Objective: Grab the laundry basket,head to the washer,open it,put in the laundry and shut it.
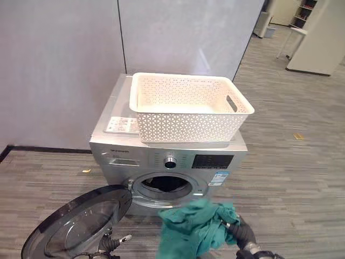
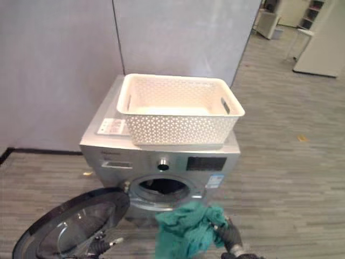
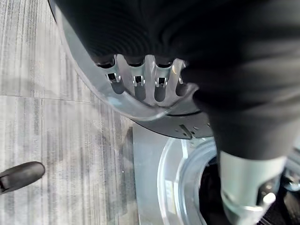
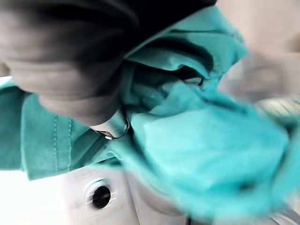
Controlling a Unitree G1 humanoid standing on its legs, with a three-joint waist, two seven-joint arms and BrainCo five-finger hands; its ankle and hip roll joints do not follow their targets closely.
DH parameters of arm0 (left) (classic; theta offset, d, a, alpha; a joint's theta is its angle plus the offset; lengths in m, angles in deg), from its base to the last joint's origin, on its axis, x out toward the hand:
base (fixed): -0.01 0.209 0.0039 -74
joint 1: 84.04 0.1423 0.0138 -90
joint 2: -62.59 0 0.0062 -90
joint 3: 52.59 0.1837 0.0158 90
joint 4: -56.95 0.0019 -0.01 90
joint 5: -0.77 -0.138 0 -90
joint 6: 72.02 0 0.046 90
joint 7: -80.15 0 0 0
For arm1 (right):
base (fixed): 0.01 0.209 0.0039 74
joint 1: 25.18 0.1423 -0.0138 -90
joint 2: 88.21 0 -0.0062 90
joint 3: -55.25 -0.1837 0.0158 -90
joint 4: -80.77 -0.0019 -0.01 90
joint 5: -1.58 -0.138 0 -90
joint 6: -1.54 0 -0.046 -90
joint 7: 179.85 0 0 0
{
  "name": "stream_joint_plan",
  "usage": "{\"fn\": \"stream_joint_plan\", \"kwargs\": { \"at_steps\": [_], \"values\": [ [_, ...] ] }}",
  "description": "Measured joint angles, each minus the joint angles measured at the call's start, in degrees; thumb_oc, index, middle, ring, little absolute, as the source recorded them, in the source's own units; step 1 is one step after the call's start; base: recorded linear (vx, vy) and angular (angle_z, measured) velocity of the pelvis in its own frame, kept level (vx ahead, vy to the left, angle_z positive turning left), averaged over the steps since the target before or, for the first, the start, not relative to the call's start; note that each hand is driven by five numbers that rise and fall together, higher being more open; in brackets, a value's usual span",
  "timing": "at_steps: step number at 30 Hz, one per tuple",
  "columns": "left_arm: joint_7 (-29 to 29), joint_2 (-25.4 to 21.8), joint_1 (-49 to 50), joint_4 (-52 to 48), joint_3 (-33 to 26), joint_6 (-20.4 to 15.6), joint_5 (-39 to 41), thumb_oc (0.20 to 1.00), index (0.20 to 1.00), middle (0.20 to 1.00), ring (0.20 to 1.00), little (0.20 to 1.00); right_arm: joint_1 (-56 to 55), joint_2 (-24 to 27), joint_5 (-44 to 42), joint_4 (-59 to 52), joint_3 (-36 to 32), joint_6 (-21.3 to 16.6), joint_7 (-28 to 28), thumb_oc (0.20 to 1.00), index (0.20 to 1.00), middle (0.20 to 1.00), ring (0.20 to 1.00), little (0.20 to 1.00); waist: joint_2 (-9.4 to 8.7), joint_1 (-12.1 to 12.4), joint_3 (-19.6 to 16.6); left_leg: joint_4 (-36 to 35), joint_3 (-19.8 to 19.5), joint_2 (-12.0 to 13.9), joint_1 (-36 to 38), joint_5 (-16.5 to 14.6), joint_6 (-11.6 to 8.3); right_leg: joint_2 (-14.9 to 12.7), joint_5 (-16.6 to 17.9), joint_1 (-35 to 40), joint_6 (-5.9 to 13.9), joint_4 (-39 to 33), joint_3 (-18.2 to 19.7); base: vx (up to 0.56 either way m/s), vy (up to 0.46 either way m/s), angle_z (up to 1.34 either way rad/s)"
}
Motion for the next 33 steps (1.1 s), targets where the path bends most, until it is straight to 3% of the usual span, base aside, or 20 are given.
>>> {"fn": "stream_joint_plan", "kwargs": {
  "at_steps": [2, 3, 6, 12, 14, 18, 22, 23, 33],
  "values": [
    [0.0, -0.1, -0.1, -0.4, 0.3, 0.0, 0.4, 1.0, 1.0, 1.0, 1.0, 1.0, 0.4, -0.4, -0.6, 2.6, 0.1, 0.7, 0.0, 0.2, 0.2, 0.2, 0.2, 0.2, 0.34, 0.2, 1.3, 0.3, -0.9, -0.3, -0.4, 0.1, -0.04, -0.5, 0.6, -0.2, 0.05, 0.0, -1.3, -0.03, -0.002, 0.21],
    [0.1, -0.1, 0.3, -0.8, 1.1, -0.1, 0.7, 1.0, 1.0, 1.0, 1.0, 1.0, 0.6, -0.5, -1.6, 2.7, -0.1, 0.8, 0.0, 0.2, 0.2, 0.2, 0.2, 0.2, 1.63, 1.0, 2.8, 0.5, -1.0, -0.4, -1.3, 0.1, -0.05, -0.7, 1.0, -0.3, -0.06, -0.2, -1.5, -0.05, -0.001, 0.1],
    [0.1, 0.2, 0.0, -2.5, 2.1, -0.3, 0.9, 1.0, 1.0, 1.0, 1.0, 1.0, 4.1, -0.9, -1.8, 5.9, -0.2, 0.5, -0.1, 0.2, 0.2, 0.2, 0.2, 0.2, 2.98, 0.9, 5.6, 0.9, -2.0, -0.7, -2.7, 0.1, -0.05, -1.1, 1.7, -0.5, -0.2, -1.2, -2.7, -0.06, 0.008, 0.18],
    [0.3, 1.1, -2.3, -8.3, 3.8, -1.7, 3.2, 1.0, 1.0, 1.0, 1.0, 1.0, 12.5, -0.1, -1.8, 9.7, -0.4, 0.1, -2.0, 0.2, 0.2, 0.2, 0.2, 0.2, 8.52, 2.2, 11.4, 2.6, -3.5, -1.3, -7.5, 0.5, -0.12, -1.9, 4.0, -3.1, -0.51, -2.5, -4.3, -0.05, 0.0, 0.14],
    [0.5, 0.7, -3.0, -13.4, 5.7, -2.4, 3.1, 1.0, 1.0, 1.0, 1.0, 1.0, 16.9, 0.3, -1.7, 9.0, -0.4, -0.4, -2.6, 0.2, 0.2, 0.2, 0.2, 0.2, 9.62, 2.3, 13.4, 2.7, -3.6, -1.3, -8.4, 0.6, -0.16, -1.9, 4.3, -3.9, -0.72, -2.6, -4.4, -0.03, -0.028, 0.06],
    [-0.7, -4.4, -3.4, -27.8, 12.0, -5.0, 1.7, 1.0, 1.0, 1.0, 1.0, 1.0, 19.7, 1.8, -1.5, 6.7, -0.7, -2.8, -2.5, 0.2, 0.2, 0.2, 0.2, 0.2, 10.01, 2.5, 14.1, 2.4, -3.8, -0.9, -9.2, 0.7, -0.3, -1.8, 4.3, -4.6, -0.79, -2.6, -4.7, 0.01, -0.041, 0.04],
    [-6.6, -11.6, -4.3, -45.4, 14.9, -6.8, 2.3, 1.0, 1.0, 1.0, 1.0, 1.0, 18.0, 6.6, -0.9, 0.1, -0.8, -3.6, -2.3, 0.2, 0.2, 0.2, 0.2, 0.2, 10.02, 2.3, 14.1, 1.6, -5.2, -0.4, -9.0, 1.1, -0.67, -1.5, 4.3, -3.8, -0.84, -2.6, -6.7, 0.02, -0.038, 0.16],
    [-9.0, -11.4, -4.5, -47.0, 15.5, -6.9, 3.1, 1.0, 1.0, 1.0, 1.0, 1.0, 18.1, 7.6, 0.7, -2.2, -0.7, -3.8, -2.3, 0.2, 0.2, 0.2, 0.2, 0.2, 9.84, 2.4, 14.0, 1.7, -5.5, -0.3, -8.9, 1.1, -0.67, -1.5, 4.3, -3.4, -0.87, -2.6, -7.5, 0.0, -0.033, 0.21],
    [-11.6, -6.7, -7.3, -39.9, 22.0, -1.9, 9.8, 1.0, 1.0, 1.0, 1.0, 1.0, 26.2, 5.5, 0.8, -8.7, 2.7, -3.8, -2.5, 0.2, 0.2, 0.2, 0.2, 0.2, 6.37, 2.5, 13.9, 2.7, -7.2, -0.4, -12.4, 1.8, -0.89, -1.5, 4.2, -5.4, -1.54, -2.6, -9.0, -0.01, -0.013, 0.1]
  ]
}}
